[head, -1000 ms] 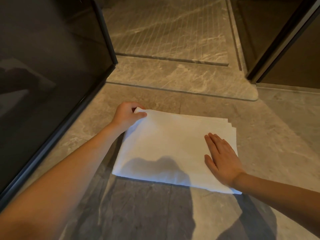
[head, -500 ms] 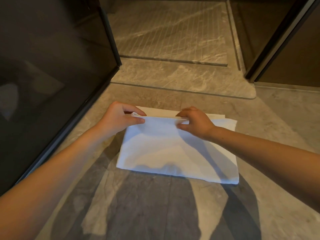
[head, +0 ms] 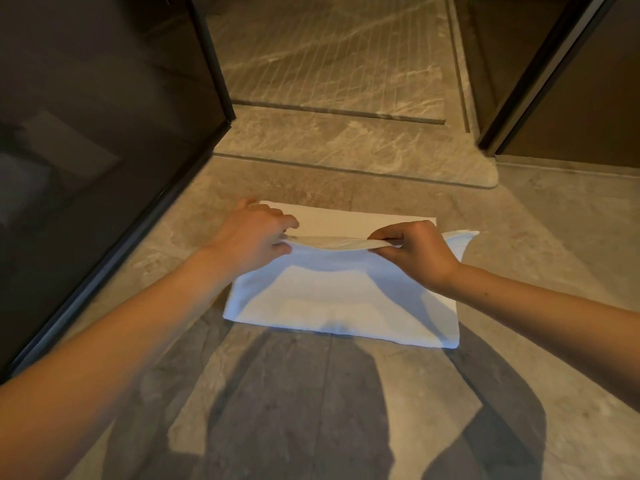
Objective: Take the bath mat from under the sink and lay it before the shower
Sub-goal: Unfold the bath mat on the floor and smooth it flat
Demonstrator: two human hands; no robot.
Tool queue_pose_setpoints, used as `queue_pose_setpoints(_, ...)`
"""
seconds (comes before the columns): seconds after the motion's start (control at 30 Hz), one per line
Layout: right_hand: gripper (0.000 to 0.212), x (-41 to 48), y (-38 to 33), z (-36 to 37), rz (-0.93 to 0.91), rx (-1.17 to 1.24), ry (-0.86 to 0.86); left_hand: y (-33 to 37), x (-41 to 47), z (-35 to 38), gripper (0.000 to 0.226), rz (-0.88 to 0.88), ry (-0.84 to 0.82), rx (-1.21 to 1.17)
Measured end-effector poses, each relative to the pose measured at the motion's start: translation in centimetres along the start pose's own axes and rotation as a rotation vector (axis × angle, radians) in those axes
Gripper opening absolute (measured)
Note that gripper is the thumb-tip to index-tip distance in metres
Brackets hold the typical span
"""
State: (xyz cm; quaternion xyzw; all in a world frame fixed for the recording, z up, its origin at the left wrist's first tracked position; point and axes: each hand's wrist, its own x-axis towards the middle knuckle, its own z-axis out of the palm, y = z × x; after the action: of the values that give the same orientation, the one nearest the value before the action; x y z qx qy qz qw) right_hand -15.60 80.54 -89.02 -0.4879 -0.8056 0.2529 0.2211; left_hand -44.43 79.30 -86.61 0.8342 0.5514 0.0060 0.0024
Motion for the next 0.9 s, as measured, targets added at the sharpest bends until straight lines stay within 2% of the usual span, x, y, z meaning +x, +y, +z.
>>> queue_pose_setpoints(0.1, 0.016, -1.5, -1.1, -0.3, -0.004, 0.032, -0.004, 2.1, 0.8, 0.4, 0.023, 0.104, -0.024, -0.105)
queue_pose_setpoints(0.17, 0.014, -2.7, -1.5, -0.5, 0.008, 0.042, -0.016, 3.1, 0.6, 0.5, 0.02, 0.108, -0.06, -0.233)
queue_pose_setpoints(0.27, 0.012, -4.4, -1.9, -0.8, 0.066, 0.085, -0.035, 3.9, -0.7, 0.6, 0.02, 0.079, -0.048, -0.3)
queue_pose_setpoints(0.43, 0.009, -7.5, -2.6, -0.2, 0.156, 0.174, -0.062, 5.4, -4.6, 1.0, 0.02, 0.116, 0.054, -0.246)
queue_pose_setpoints(0.53, 0.006, -9.3, -3.3, 0.3, 0.156, 0.201, -0.117, 6.0, -7.0, 1.4, 0.012, 0.136, 0.106, -0.191)
queue_pose_setpoints(0.63, 0.01, -10.8, -3.9, 1.0, 0.166, 0.214, -0.184, 6.5, -9.0, 2.2, 0.014, 0.128, 0.131, -0.171)
queue_pose_setpoints(0.77, 0.014, -11.7, -4.0, 2.0, 0.186, 0.195, -0.261, 7.0, -11.2, 4.0, 0.02, 0.162, 0.059, -0.16)
queue_pose_setpoints(0.9, 0.015, -11.7, -3.8, 2.4, 0.174, 0.178, -0.3, 7.2, -11.6, 4.4, 0.039, 0.19, 0.076, -0.158)
